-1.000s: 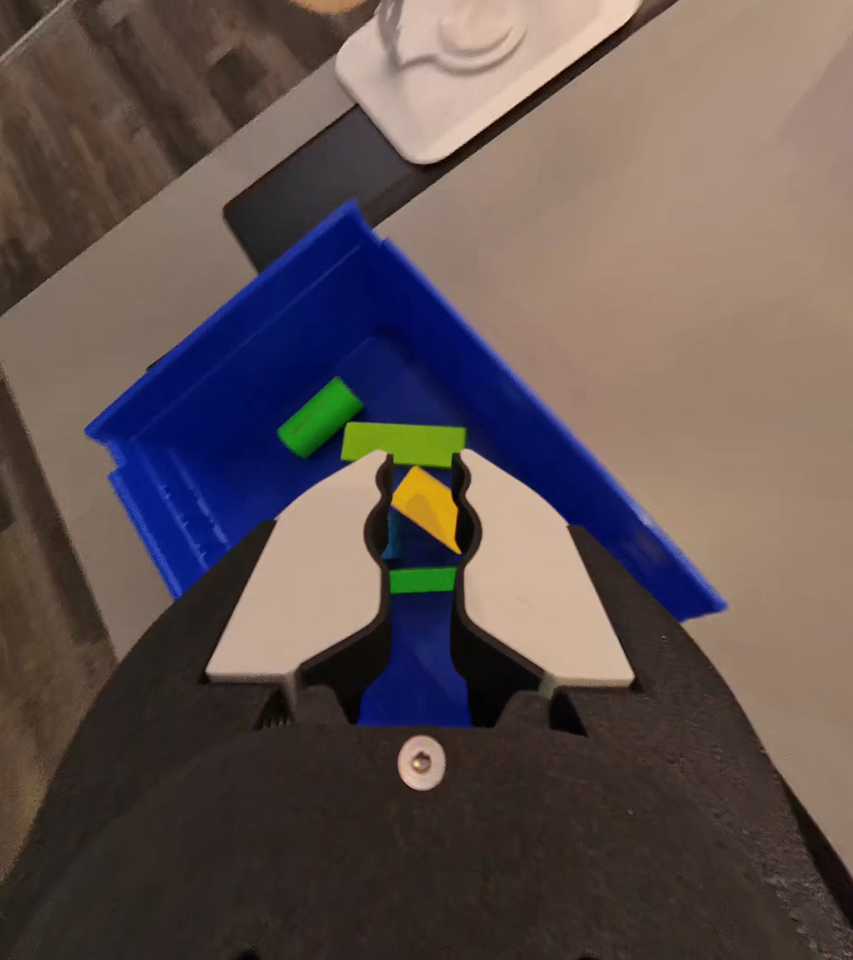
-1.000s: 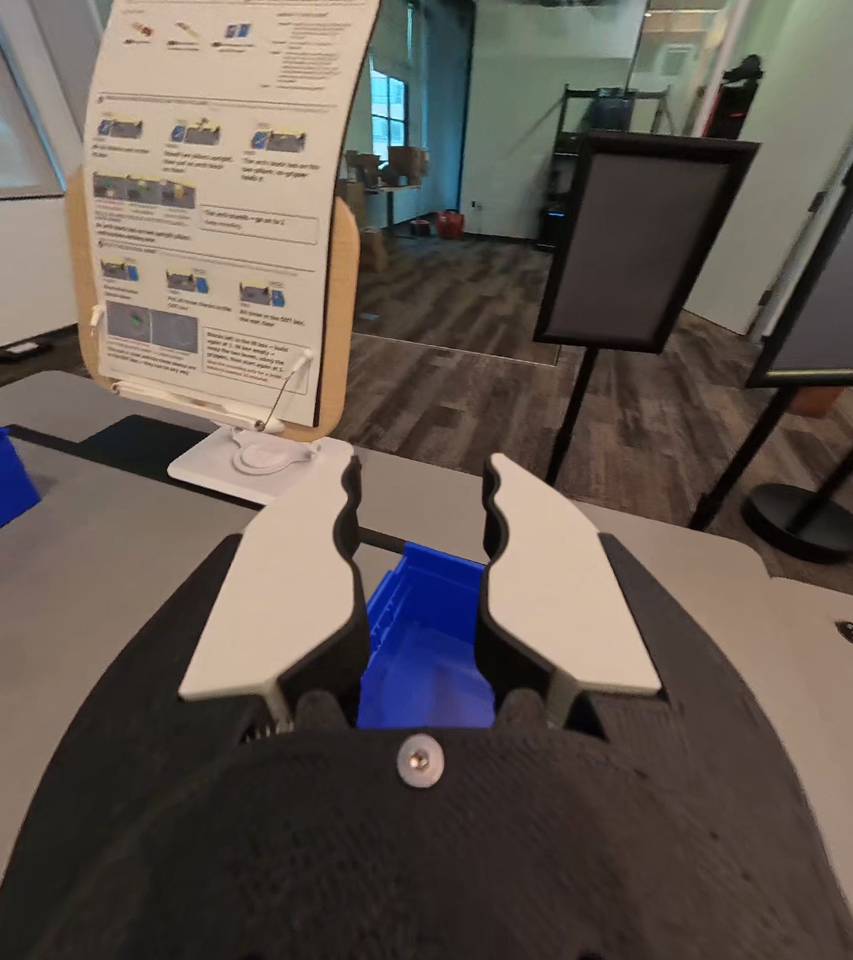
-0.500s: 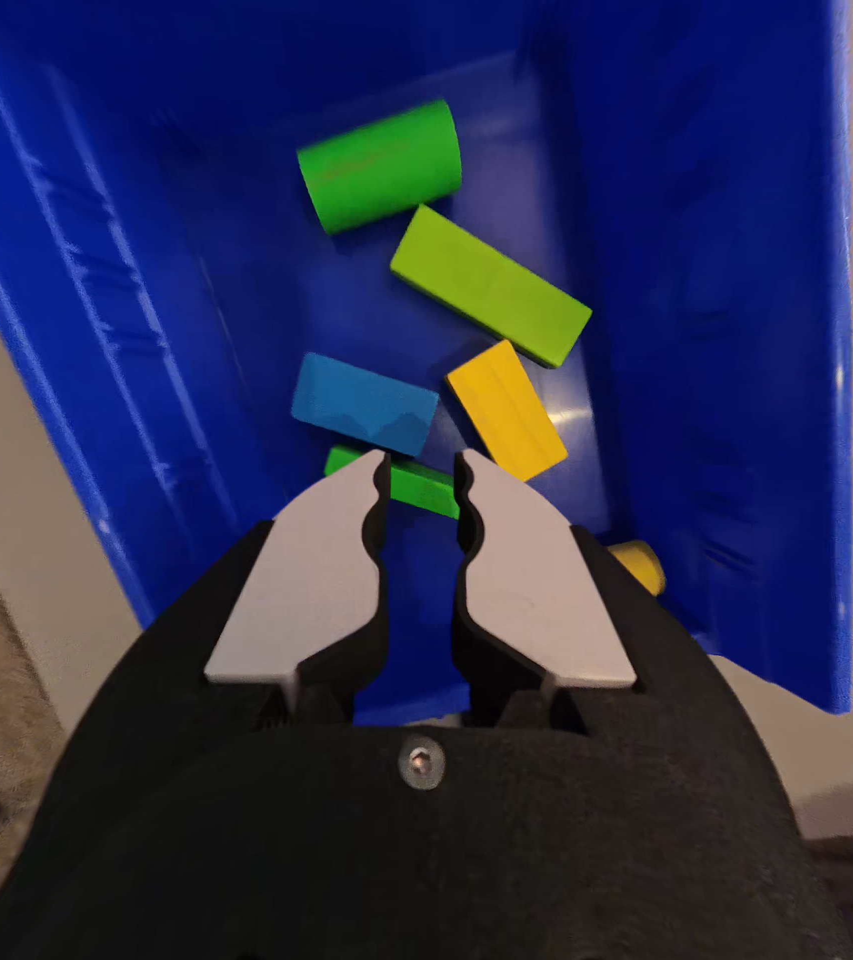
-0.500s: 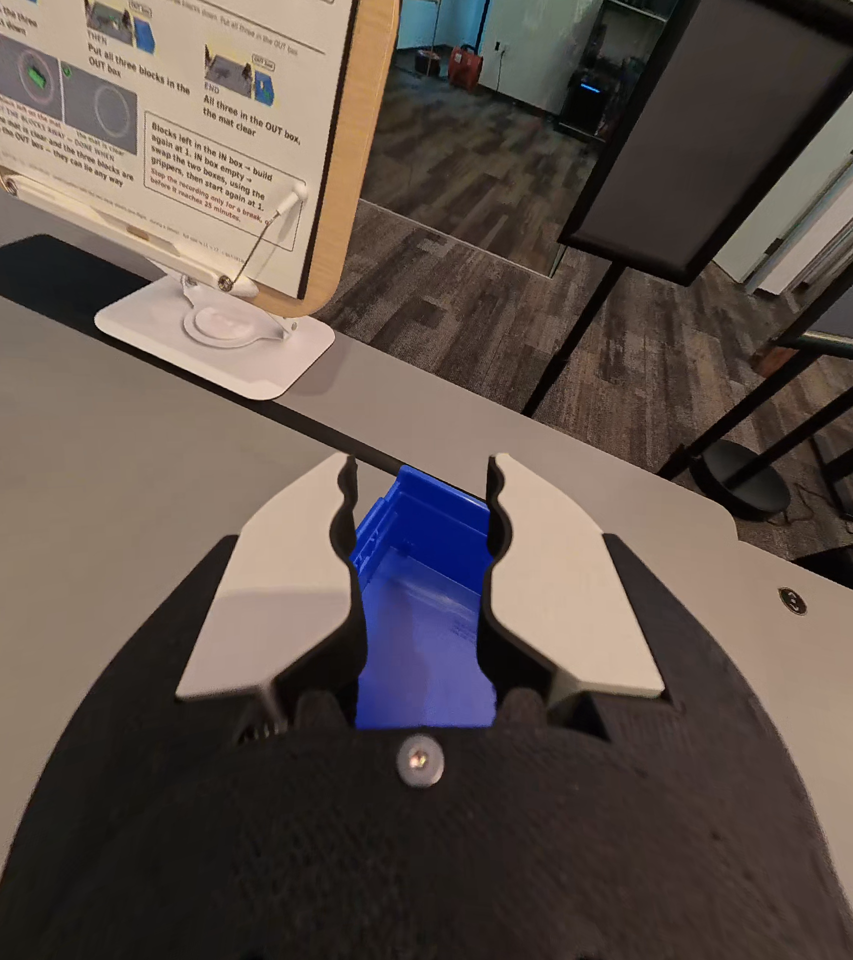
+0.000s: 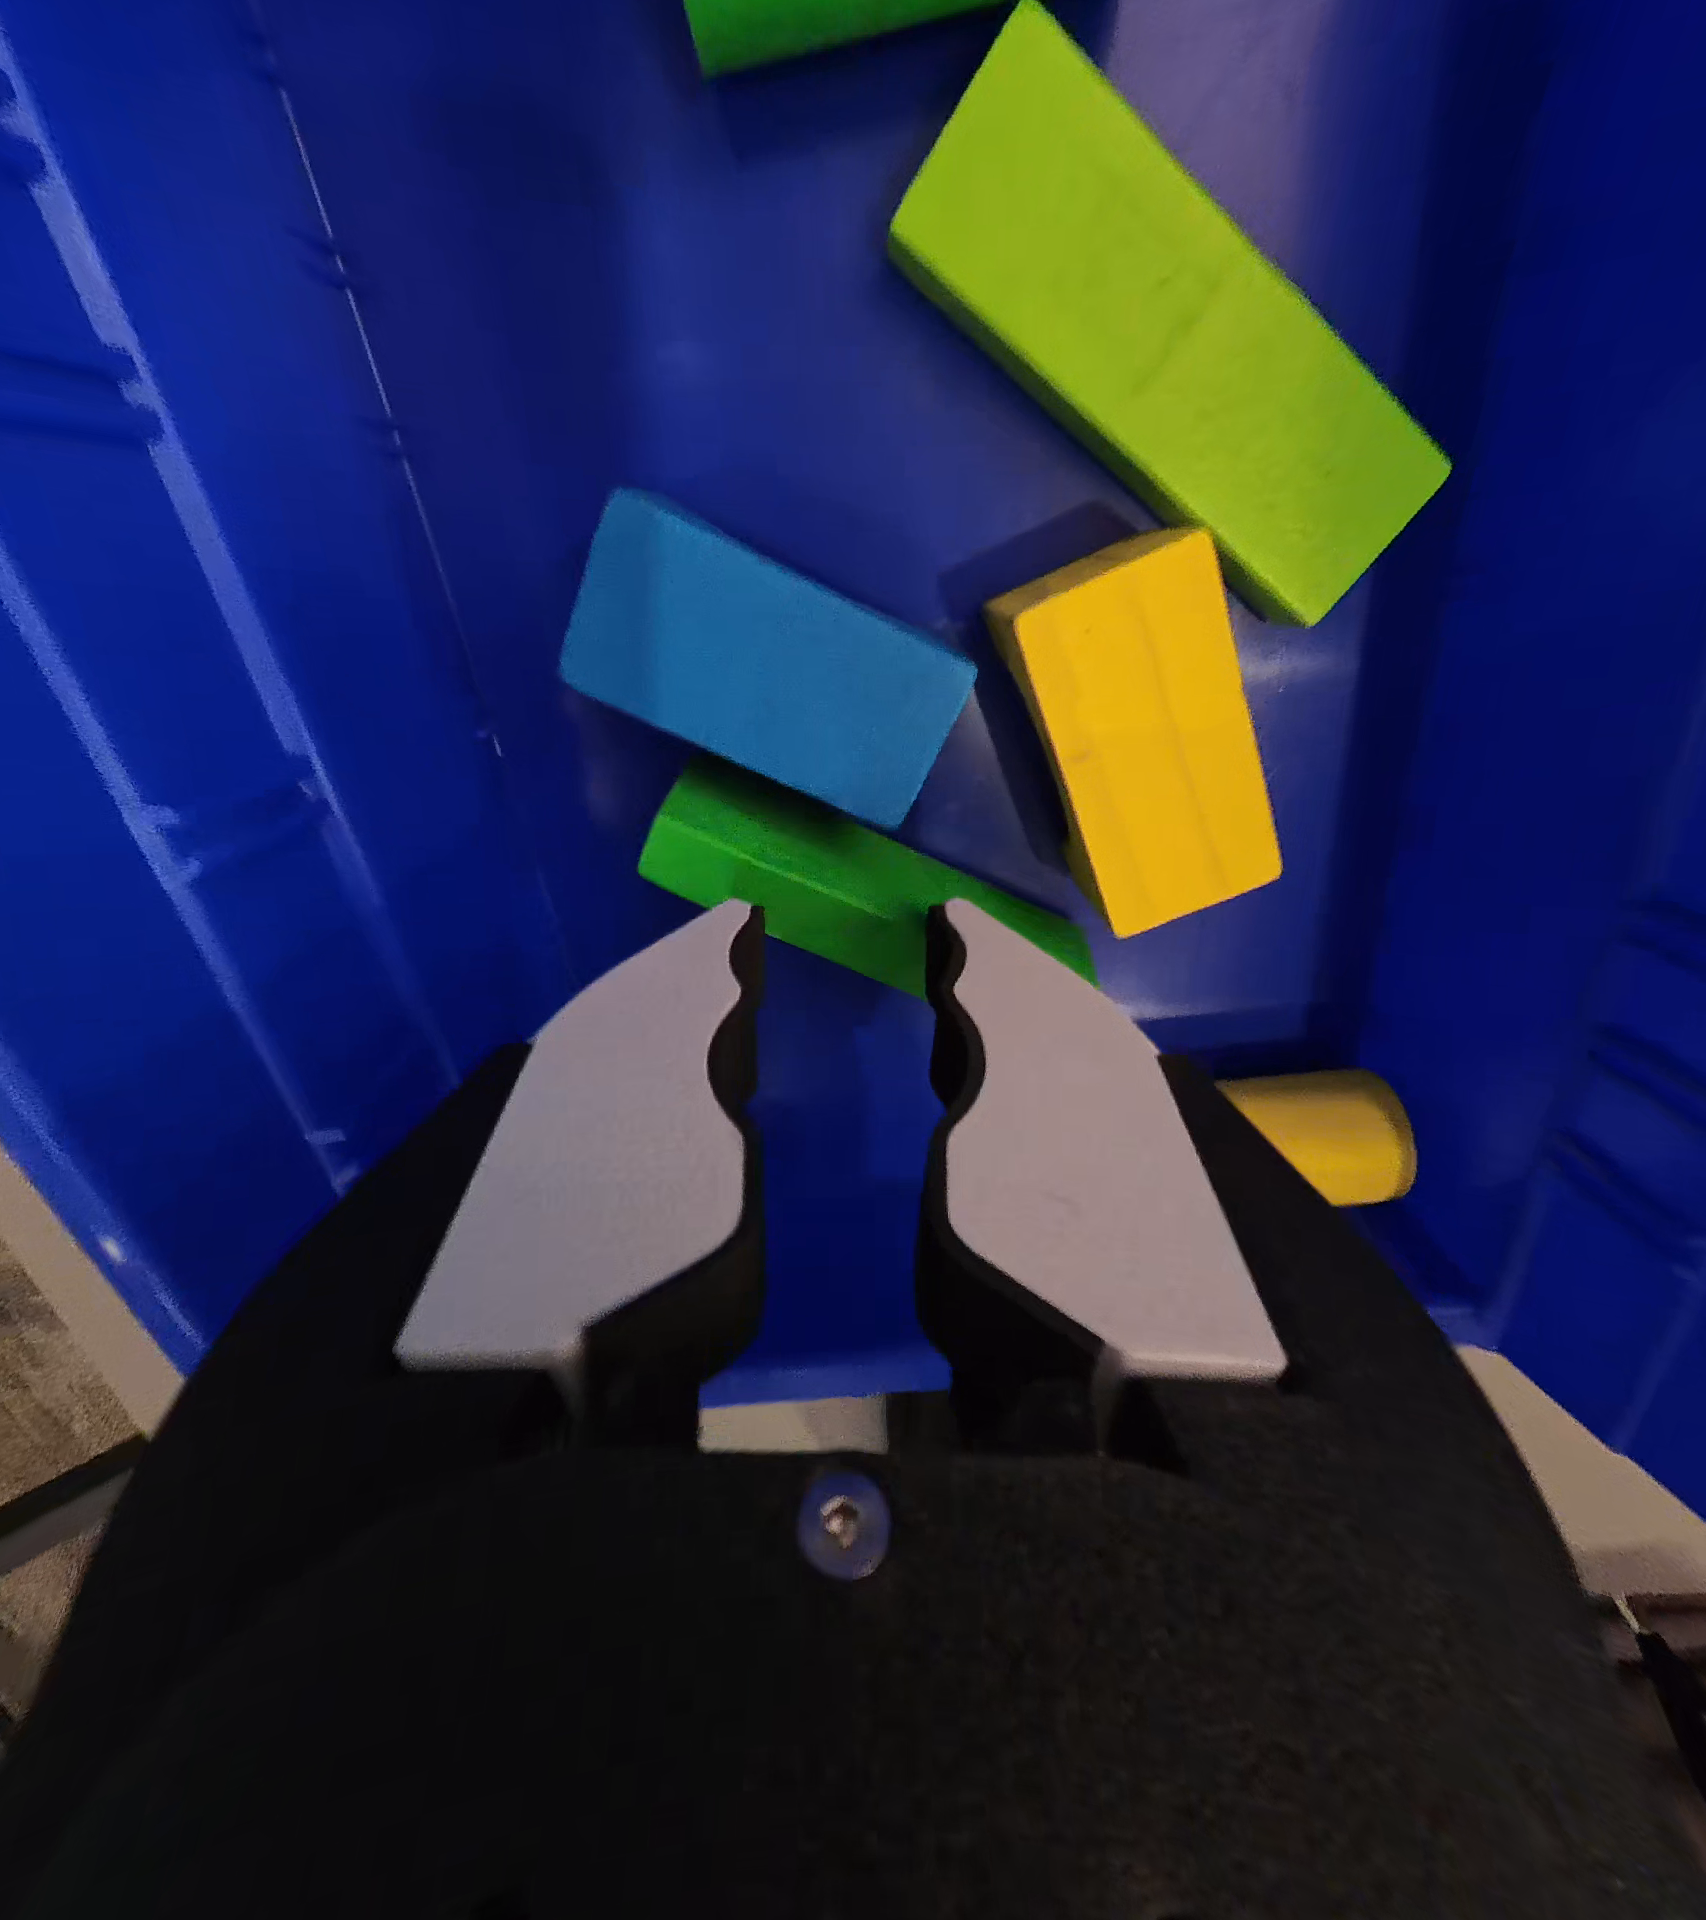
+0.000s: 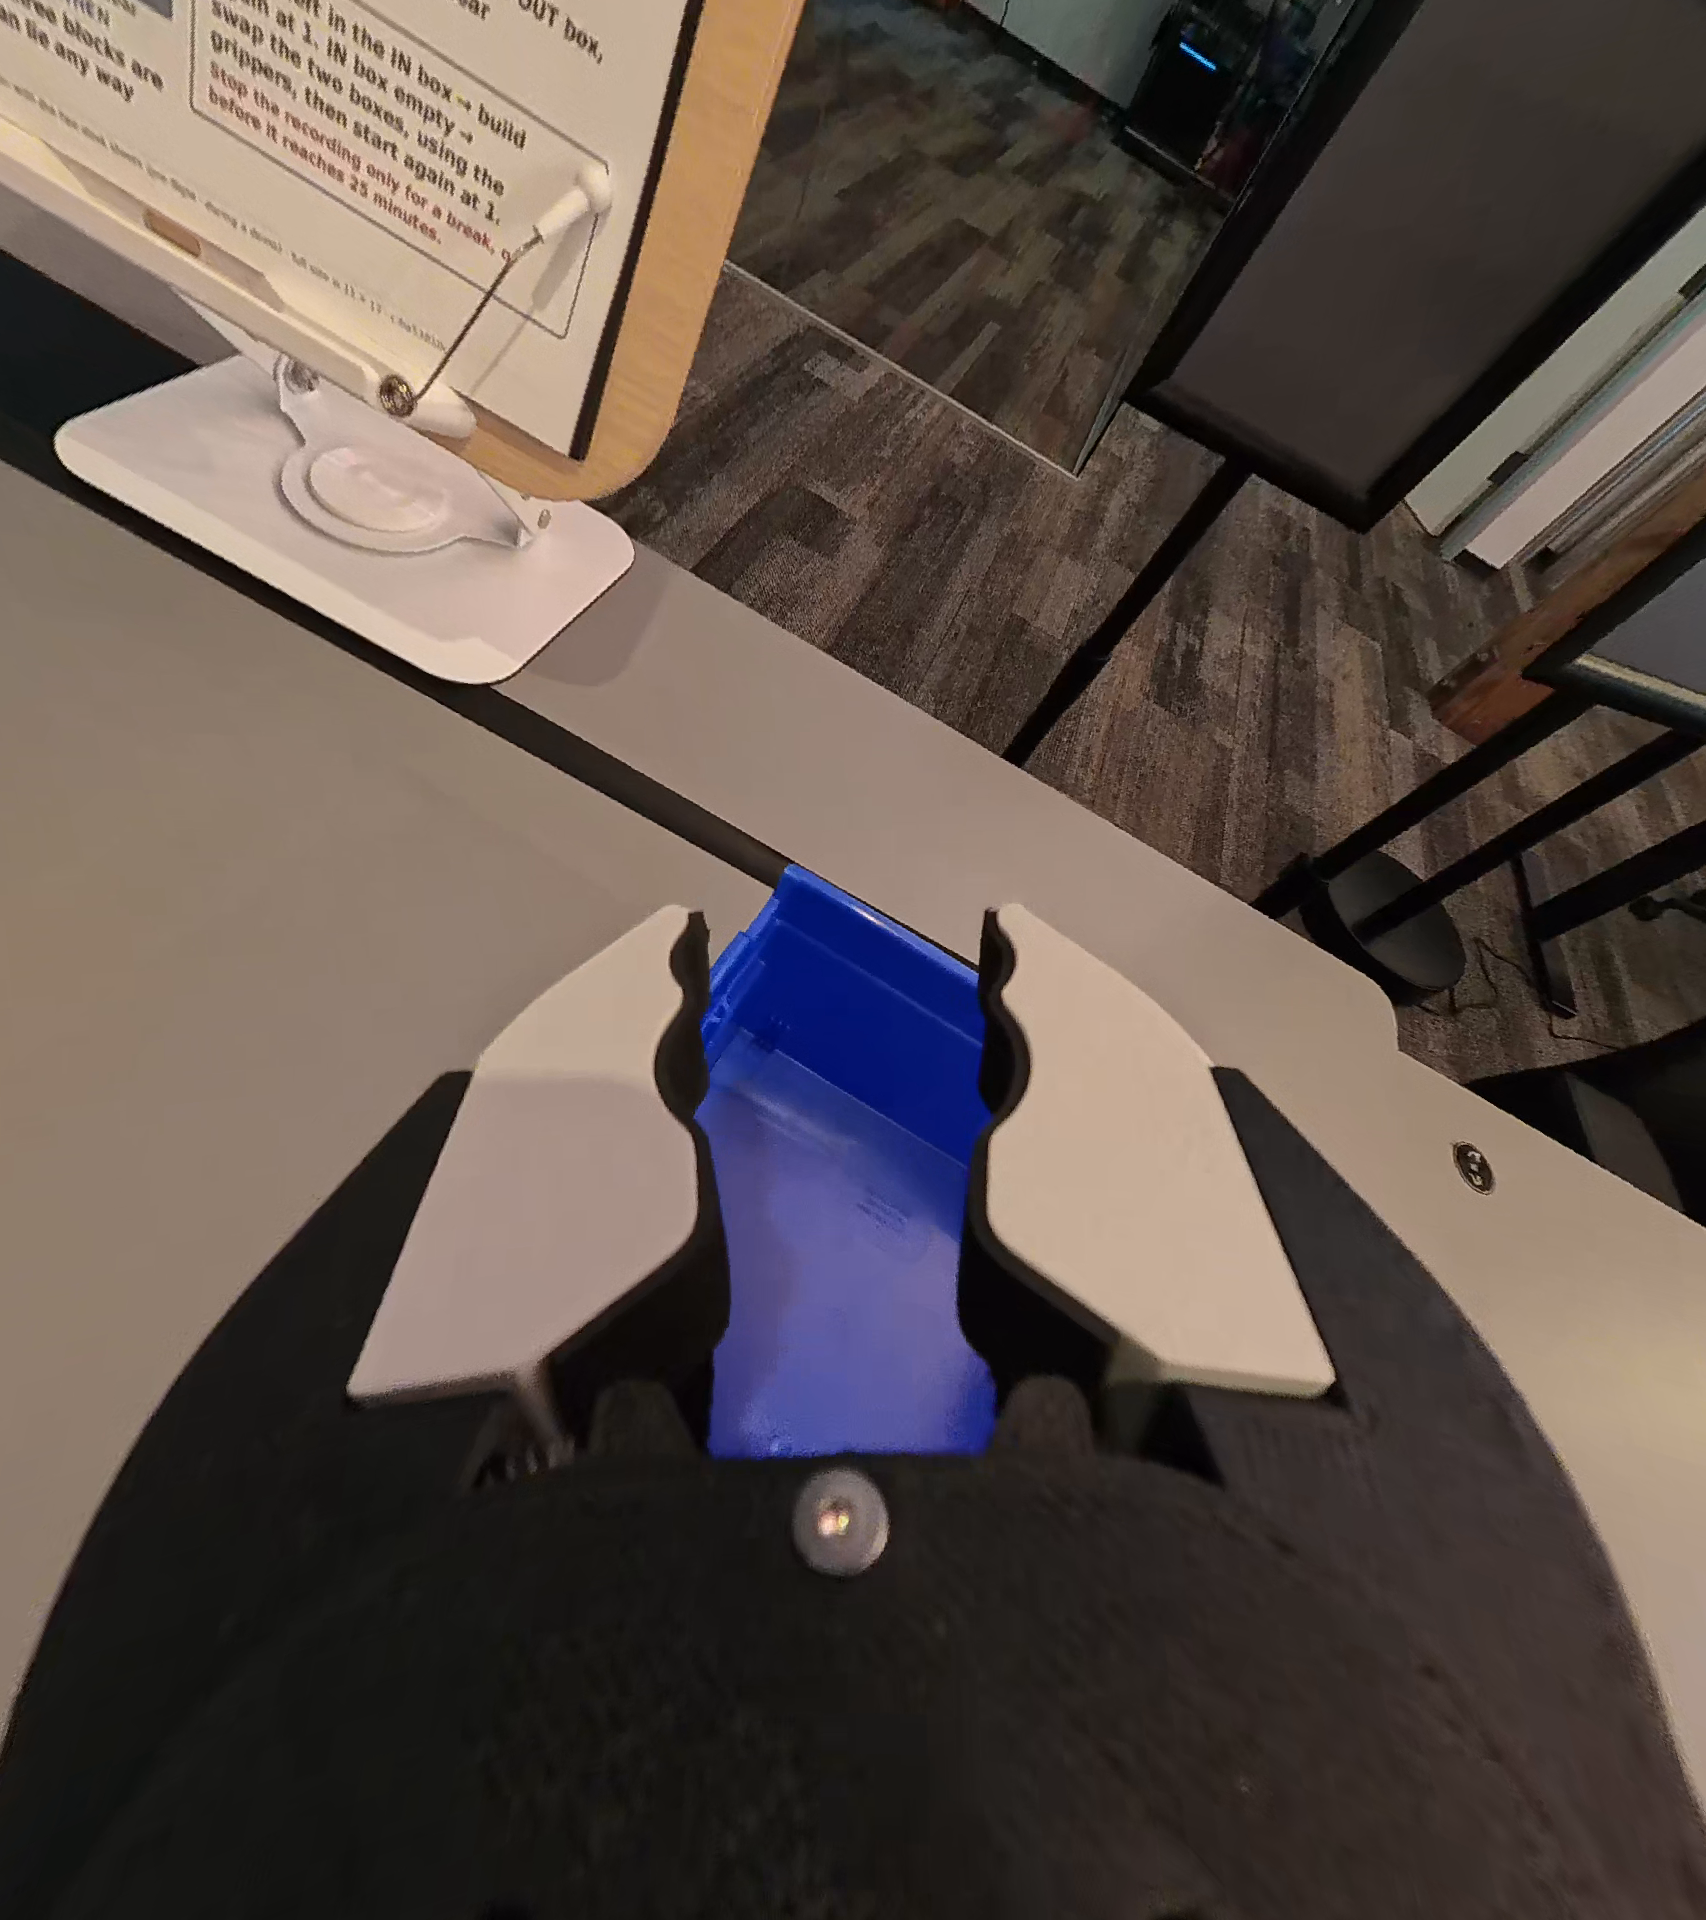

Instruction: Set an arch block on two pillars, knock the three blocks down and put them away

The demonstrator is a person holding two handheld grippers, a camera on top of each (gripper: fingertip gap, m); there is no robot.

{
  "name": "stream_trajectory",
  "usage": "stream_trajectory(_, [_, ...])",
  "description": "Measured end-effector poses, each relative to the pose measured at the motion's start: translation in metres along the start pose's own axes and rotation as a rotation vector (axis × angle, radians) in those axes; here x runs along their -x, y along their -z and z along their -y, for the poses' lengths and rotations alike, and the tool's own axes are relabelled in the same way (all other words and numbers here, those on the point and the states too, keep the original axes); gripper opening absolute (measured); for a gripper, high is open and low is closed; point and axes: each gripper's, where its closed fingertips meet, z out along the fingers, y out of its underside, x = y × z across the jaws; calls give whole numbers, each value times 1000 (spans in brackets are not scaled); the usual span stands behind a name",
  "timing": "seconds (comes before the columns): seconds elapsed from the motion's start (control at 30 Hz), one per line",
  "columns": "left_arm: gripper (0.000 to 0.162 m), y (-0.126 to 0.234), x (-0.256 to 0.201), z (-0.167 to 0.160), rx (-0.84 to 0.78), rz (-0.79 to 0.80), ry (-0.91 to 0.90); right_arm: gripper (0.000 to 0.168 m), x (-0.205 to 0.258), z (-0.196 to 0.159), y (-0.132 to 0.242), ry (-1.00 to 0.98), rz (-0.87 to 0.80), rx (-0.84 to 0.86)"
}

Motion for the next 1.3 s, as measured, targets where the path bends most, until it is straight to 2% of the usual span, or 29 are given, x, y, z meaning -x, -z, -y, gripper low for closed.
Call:
stream_trajectory(0.3, [40,3,2,-11,57,25,27,51,5,-7,-8,100,-43,62])
stream_trajectory(0.5, [45,-5,2,-20,114,-12,65,51,6,-11,-11,108,-42,87])
stream_trajectory(0.57, [57,-11,-2,-25,163,-39,107,51,6,-12,-11,111,-43,89])
stream_trajectory(0.73, [87,-24,3,-45,316,41,152,52,9,-13,-12,126,-42,100])
stream_trajectory(0.77, [88,-27,0,-51,362,35,158,52,9,-13,-13,131,-42,102])
stream_trajectory(0.8, [84,-28,-7,-53,387,-10,173,52,10,-14,-13,135,-42,105])
stream_trajectory(0.93, [75,-27,-4,-52,379,-5,165,52,14,-17,-17,157,-36,125])
stream_trajectory(1.0, [49,-25,-2,-50,368,-4,124,52,17,-19,-19,172,-31,138])
stream_trajectory(1.03, [42,-25,-2,-50,365,-1,101,52,18,-20,-20,180,-31,145])
stream_trajectory(1.2, [37,-23,-4,-42,337,15,-31,52,21,-26,-25,228,-46,185])
stream_trajectory(1.3, [34,-4,-2,-31,232,17,-44,52,20,-24,-25,239,-67,187])
